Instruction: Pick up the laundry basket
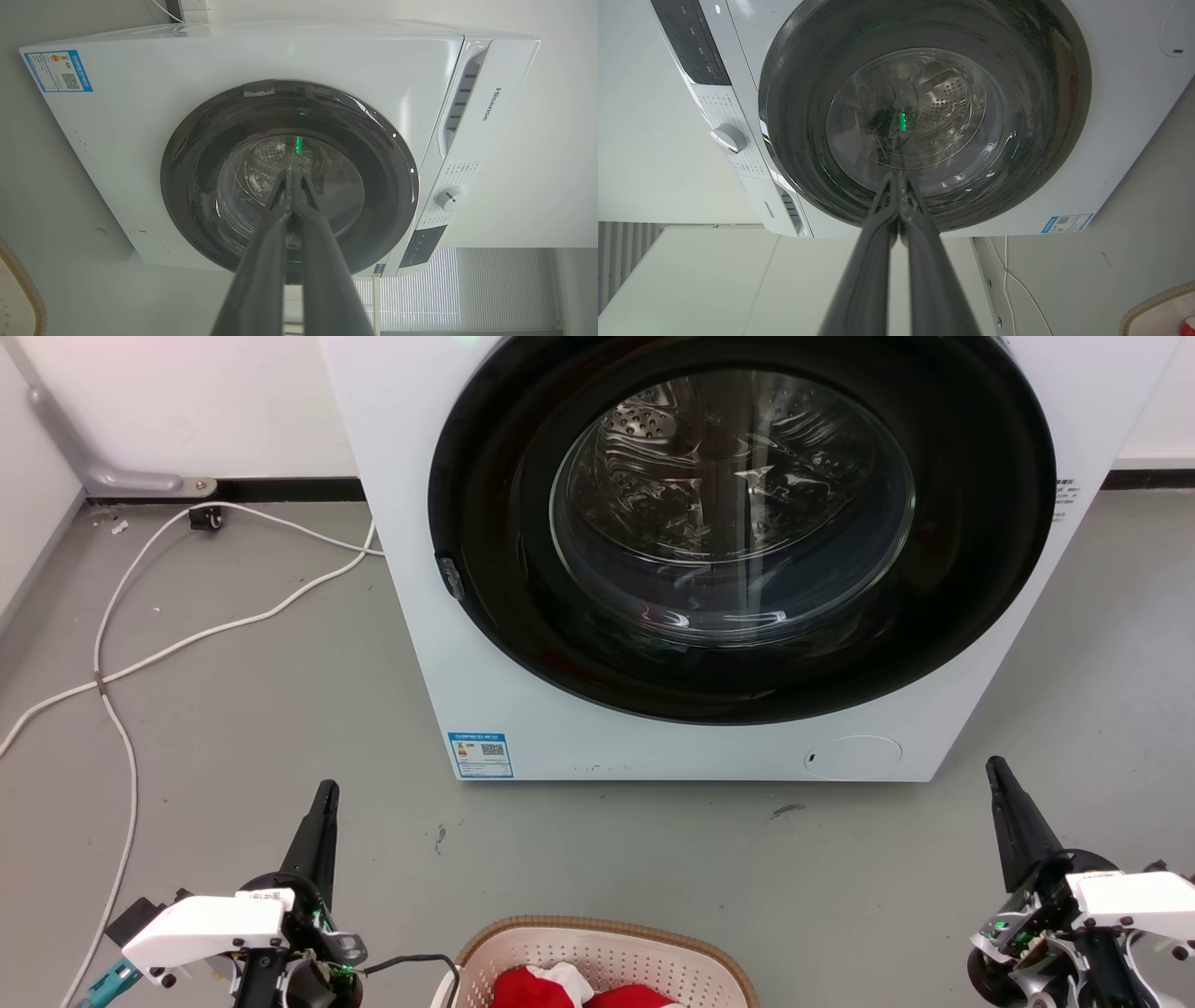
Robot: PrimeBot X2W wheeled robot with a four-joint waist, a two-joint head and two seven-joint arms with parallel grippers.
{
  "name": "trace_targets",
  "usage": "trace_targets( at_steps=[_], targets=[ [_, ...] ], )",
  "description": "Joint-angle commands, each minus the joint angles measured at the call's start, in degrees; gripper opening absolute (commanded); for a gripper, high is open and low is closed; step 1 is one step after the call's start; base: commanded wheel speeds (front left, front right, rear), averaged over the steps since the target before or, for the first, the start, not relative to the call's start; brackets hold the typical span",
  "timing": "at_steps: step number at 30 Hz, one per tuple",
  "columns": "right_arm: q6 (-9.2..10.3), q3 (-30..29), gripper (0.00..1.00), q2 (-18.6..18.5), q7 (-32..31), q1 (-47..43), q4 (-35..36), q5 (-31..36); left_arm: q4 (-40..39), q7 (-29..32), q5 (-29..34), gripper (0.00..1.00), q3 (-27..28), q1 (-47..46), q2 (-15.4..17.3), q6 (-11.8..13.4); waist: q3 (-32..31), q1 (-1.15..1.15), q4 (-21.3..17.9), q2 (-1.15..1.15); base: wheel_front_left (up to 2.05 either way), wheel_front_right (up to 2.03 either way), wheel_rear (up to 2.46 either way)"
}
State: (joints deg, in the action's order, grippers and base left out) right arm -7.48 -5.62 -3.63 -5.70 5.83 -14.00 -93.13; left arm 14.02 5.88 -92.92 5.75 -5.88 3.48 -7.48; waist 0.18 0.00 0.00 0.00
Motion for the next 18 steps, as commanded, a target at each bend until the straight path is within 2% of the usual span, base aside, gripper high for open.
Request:
trace_targets(
  at_steps=[1,18],
  targets=[
    [-0.02,-0.1,0.0,0.2,-0.2,0.6,-0.1,0.3,0.0,0.1,0.3,0.0,0.1,-0.5,0.0,0.0,0.0,0.0,0.0,0.0,0.0,0.0,0.0],
    [-0.02,-0.3,0.0,0.3,-0.4,0.6,-0.1,0.4,0.1,0.3,0.4,0.0,0.3,-0.5,-0.1,0.0,0.0,0.0,0.0,0.0,0.0,0.0,0.0]
  ],
)
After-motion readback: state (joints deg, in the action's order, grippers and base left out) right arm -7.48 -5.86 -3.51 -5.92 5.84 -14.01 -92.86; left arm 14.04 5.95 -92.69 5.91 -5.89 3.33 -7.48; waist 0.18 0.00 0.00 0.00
